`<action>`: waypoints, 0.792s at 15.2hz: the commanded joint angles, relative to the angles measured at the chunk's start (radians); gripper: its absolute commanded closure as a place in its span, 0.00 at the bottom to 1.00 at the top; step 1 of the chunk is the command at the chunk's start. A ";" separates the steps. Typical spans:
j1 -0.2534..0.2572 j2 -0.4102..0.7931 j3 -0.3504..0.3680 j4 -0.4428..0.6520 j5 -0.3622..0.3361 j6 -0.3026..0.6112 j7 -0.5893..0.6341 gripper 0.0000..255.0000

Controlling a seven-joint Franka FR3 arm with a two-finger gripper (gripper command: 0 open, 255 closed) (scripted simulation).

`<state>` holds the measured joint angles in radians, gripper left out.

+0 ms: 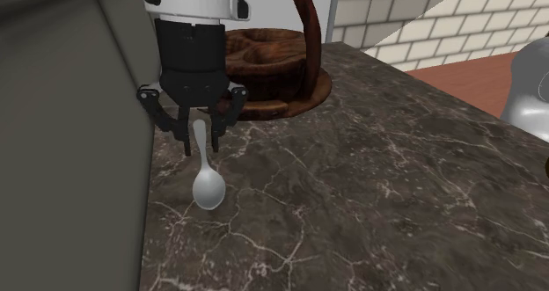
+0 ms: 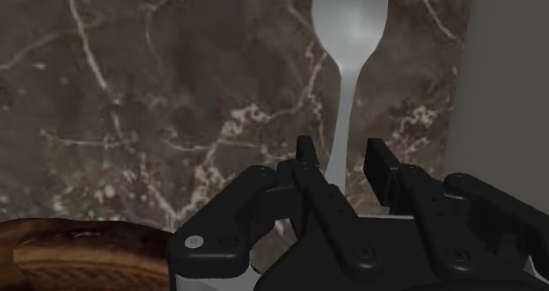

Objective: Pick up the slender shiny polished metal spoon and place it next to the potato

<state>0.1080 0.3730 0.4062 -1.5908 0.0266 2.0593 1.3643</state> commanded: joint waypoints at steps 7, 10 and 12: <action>0.001 0.003 0.000 0.001 0.000 0.000 0.000 1.00; 0.000 -0.004 0.001 0.018 0.001 -0.023 0.002 1.00; 0.001 -0.008 0.002 0.038 0.002 -0.048 0.004 1.00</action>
<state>0.1099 0.3706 0.4075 -1.5565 0.0269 2.0217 1.3685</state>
